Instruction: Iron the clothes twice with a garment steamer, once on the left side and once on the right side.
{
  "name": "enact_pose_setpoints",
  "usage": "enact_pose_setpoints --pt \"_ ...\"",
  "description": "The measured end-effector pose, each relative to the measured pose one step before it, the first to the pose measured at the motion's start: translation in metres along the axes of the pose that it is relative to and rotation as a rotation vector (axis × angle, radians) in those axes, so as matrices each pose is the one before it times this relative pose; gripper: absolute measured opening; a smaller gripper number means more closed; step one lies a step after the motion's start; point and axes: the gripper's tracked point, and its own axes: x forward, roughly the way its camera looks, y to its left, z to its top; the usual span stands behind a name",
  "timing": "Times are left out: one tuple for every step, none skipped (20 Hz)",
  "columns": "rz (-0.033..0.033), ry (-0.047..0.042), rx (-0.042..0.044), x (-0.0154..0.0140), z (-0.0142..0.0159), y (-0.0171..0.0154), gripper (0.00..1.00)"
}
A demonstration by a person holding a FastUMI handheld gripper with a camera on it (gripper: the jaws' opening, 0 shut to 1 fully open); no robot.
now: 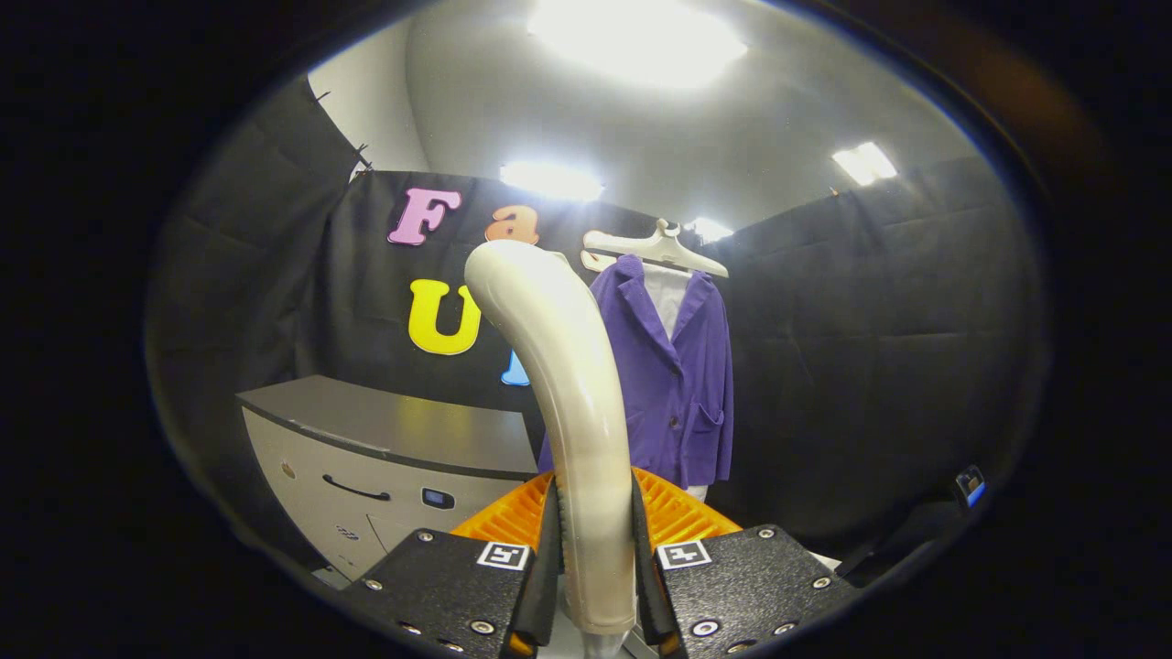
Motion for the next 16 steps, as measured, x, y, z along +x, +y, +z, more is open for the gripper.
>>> enact_pose_setpoints --pt "0.00496 -0.00215 0.00184 -0.00025 -0.0004 -0.0005 0.36" --pt "0.00944 -0.00465 0.00496 -0.00031 0.00083 0.00173 0.36" --pt "0.00663 -0.00289 0.00608 -0.00086 0.00103 0.00066 0.36" --pt "0.00154 -0.00004 0.00503 0.00057 -0.00003 -0.00031 0.36" --pt "-0.00069 0.00309 0.0006 0.00161 -0.00127 -0.00161 0.36" --pt "-0.00197 0.0003 -0.00103 0.00173 -0.00098 -0.00048 0.36" --pt "0.0024 0.00442 -0.00107 0.00023 -0.00044 0.00053 0.36" --pt "0.0035 0.00543 0.00009 0.00055 -0.0014 0.00098 0.36" --pt "0.00037 0.0037 -0.00126 0.00027 -0.00156 -0.00071 0.36" --pt "-0.00117 0.00305 -0.0005 0.00059 -0.00083 -0.00102 0.36" --pt "-0.00006 0.00326 0.00141 0.00068 -0.00171 -0.00067 0.36" --pt "0.00027 0.00511 0.00231 0.00074 -0.00062 -0.00042 0.36" --pt "-0.0003 0.00363 0.00333 -0.00026 -0.00171 -0.00153 0.36" --pt "0.00036 0.00439 0.00299 0.00188 -0.00119 -0.00052 0.36" --pt "0.00256 0.00335 0.00322 0.00076 -0.00097 -0.00012 0.36" --pt "0.00157 0.00397 0.00213 0.00093 -0.00083 0.00015 0.36"
